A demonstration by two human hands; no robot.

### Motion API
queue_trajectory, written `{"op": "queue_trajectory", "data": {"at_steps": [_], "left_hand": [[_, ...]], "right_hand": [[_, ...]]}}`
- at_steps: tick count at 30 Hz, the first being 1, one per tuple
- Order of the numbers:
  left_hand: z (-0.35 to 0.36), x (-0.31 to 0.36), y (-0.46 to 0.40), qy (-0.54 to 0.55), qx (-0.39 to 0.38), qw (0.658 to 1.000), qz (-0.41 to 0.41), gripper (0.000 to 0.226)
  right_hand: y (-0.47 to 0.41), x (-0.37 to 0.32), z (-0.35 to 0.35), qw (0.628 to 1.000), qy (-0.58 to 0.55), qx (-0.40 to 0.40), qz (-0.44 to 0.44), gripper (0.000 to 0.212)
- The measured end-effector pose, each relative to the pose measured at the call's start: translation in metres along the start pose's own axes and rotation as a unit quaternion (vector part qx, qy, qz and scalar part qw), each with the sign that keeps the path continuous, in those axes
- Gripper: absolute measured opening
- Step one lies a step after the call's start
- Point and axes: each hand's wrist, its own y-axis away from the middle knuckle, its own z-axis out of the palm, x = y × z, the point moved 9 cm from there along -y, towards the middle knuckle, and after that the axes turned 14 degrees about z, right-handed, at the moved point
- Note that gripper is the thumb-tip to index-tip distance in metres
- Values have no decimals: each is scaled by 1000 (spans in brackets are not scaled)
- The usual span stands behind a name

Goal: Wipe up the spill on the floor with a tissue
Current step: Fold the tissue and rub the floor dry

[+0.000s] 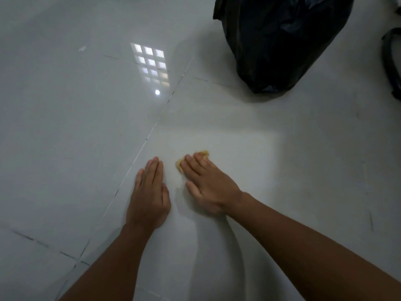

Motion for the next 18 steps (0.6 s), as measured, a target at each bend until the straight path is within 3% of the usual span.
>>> {"op": "queue_trajectory", "data": {"at_steps": [6, 10, 12, 14, 18], "left_hand": [[4, -3, 0, -13, -7, 1000, -5, 60], [4, 0, -1, -19, -18, 1000, -6, 62], [4, 0, -1, -20, -25, 999, -9, 64], [5, 0, -1, -20, -28, 999, -10, 64], [5, -1, -1, -17, -30, 999, -10, 63]], "right_hand": [[100, 0, 24, 997, 48, -19, -61, 62], [133, 34, 29, 993, 79, -40, -74, 63], [120, 73, 15, 994, 104, -17, -25, 69], [97, 121, -9, 991, 102, 16, 83, 76], [54, 161, -31, 970, 19, 34, 242, 85]]}}
